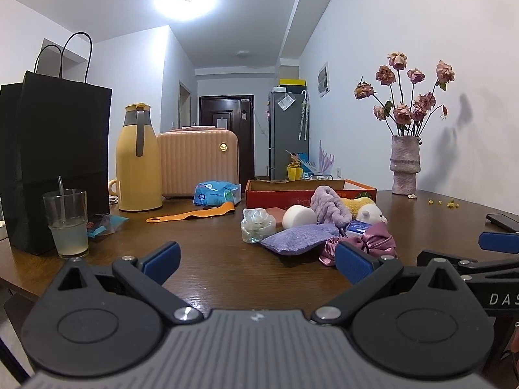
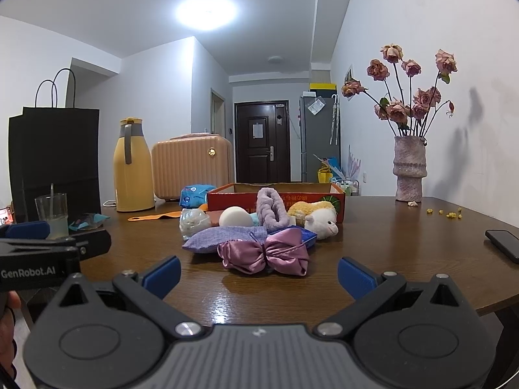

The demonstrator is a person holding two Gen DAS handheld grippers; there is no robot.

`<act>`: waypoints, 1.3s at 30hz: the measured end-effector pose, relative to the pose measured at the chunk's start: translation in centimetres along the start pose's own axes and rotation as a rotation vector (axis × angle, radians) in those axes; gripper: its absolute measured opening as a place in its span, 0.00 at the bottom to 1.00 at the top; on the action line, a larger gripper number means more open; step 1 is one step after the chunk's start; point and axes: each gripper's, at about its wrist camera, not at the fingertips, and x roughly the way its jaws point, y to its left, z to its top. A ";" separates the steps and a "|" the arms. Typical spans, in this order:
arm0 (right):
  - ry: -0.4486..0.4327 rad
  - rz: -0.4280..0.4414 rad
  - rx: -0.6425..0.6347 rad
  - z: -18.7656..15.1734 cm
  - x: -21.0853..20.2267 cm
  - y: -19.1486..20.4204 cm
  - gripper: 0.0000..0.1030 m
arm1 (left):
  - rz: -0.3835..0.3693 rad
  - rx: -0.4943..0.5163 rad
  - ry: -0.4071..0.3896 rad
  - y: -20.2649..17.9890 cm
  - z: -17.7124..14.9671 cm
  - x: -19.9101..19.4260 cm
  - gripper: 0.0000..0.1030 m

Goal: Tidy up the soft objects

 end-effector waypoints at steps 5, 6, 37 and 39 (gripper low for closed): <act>0.007 -0.001 0.006 0.1 0.0 -0.1 1.00 | 0.000 0.000 0.005 -0.1 -0.1 0.0 1.00; 0.007 -0.001 0.006 0.1 0.0 -0.1 1.00 | -0.001 0.000 0.006 0.0 -0.1 0.0 1.00; 0.008 -0.008 0.015 0.2 0.2 -0.6 1.00 | 0.003 -0.001 0.010 0.0 0.0 0.1 1.00; 0.008 -0.005 0.011 0.2 0.3 -0.5 1.00 | 0.003 -0.001 0.011 0.0 0.0 0.1 1.00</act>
